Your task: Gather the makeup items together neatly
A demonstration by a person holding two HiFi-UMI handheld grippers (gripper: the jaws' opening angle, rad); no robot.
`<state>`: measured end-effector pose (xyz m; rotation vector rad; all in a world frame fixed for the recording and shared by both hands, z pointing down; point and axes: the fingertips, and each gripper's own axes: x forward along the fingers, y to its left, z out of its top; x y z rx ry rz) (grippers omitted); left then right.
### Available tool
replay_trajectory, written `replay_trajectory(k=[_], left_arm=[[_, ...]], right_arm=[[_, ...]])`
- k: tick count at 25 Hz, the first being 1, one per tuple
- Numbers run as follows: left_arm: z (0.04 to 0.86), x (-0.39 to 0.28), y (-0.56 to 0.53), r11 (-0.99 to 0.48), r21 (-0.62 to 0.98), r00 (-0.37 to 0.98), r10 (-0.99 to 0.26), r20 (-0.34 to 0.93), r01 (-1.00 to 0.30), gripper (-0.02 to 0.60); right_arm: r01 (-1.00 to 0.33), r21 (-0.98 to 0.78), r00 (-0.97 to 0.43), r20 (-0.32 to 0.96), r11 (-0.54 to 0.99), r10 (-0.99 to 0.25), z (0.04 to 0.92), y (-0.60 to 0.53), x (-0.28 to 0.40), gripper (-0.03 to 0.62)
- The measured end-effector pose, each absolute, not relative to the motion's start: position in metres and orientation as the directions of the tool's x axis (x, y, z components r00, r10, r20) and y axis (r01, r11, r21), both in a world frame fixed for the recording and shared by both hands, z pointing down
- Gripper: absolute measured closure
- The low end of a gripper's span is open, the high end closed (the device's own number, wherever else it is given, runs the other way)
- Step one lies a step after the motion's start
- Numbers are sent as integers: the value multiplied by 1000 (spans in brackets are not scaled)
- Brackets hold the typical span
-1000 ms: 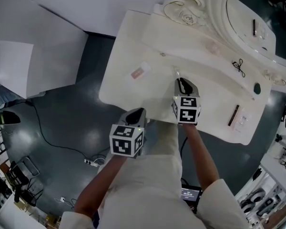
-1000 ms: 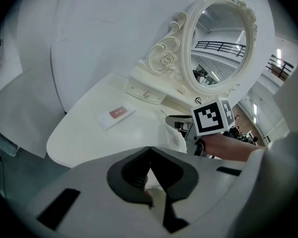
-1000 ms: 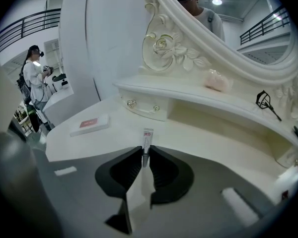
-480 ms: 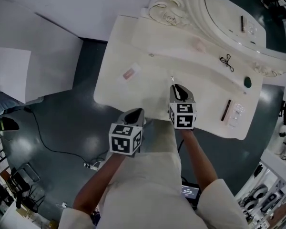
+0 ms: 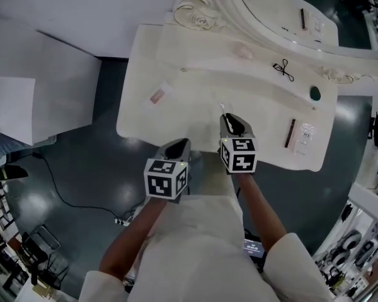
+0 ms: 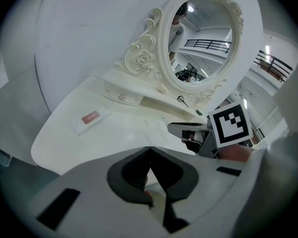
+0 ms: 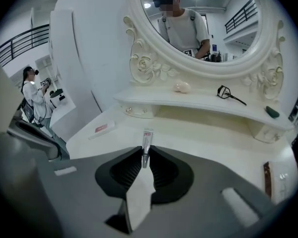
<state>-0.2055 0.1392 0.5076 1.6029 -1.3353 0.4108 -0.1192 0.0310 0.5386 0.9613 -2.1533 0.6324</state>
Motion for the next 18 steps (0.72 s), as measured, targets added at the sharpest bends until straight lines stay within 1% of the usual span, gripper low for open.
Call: replay_trajectory(k=[18], left_arm=[[494,-140,118,-37,452,400,-536,744,-891,572]], right_arm=[[-847,-166,-450,730,504,-515,517,45,-41,549]])
